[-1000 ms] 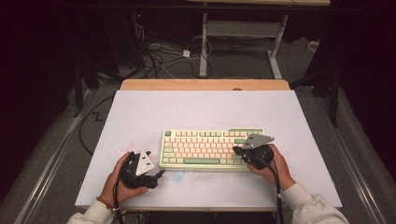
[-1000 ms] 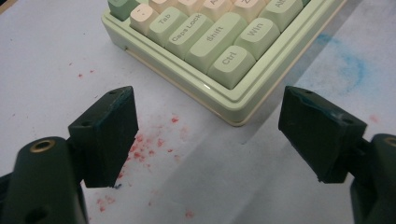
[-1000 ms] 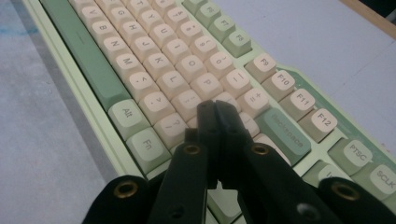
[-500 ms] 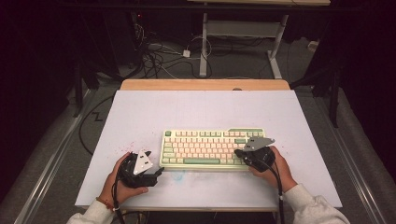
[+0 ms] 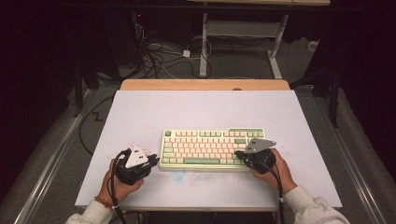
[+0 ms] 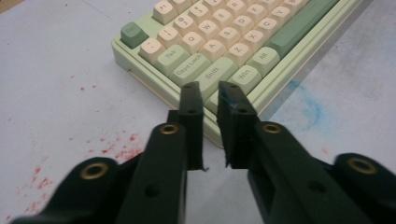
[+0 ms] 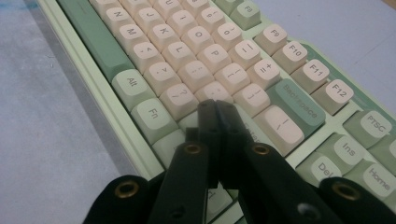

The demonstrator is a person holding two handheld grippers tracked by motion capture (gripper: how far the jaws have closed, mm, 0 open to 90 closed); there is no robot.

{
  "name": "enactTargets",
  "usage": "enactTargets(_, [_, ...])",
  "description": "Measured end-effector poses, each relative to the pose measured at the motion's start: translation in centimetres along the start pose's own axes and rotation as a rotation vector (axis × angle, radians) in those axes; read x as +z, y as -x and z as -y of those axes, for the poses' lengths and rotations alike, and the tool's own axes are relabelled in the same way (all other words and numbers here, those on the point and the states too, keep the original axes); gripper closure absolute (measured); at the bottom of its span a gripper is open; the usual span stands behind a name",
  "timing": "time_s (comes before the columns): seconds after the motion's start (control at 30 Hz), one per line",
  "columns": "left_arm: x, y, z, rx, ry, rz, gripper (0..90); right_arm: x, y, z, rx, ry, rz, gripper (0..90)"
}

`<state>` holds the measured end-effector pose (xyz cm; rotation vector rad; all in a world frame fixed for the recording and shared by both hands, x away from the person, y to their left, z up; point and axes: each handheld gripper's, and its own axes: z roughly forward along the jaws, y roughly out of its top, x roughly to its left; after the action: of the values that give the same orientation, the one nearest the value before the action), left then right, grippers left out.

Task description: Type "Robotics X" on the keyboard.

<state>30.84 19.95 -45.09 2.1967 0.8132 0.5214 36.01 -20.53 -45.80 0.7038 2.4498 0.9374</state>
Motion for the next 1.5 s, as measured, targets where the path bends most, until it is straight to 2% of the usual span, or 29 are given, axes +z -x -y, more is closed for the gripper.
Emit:
enactTargets(0.1, [0.0, 0.0, -0.2, 0.022, -0.022, 0.001, 87.2, 0.0, 0.0, 0.0, -0.003, -0.002, 0.001, 90.0])
enactTargets(0.4, [1.0, -0.2, -2.0, 0.021, -0.044, 0.015, 87.4, 0.0, -0.1, 0.1, 0.004, 0.004, 0.007, 90.0])
enactTargets(0.57, [2.1, 0.0, -3.4, 0.034, -0.061, 0.038, 87.4, 0.0, -0.1, 0.1, 0.008, 0.007, 0.007, 90.0])
enactTargets(0.67, [2.8, 0.2, -4.2, 0.038, -0.069, 0.072, 87.3, -0.1, -0.1, 0.2, 0.01, 0.008, 0.007, 90.0])
enactTargets(0.93, [4.9, 1.1, -6.2, 0.081, -0.096, 0.091, 87.4, -0.1, -0.2, 0.2, 0.0, 0.011, 0.008, 90.0])
enactTargets(1.5, [7.5, 1.8, -7.5, 0.119, -0.156, 0.12, 86.6, -0.2, -0.2, 0.3, -0.006, 0.011, 0.009, 90.0])
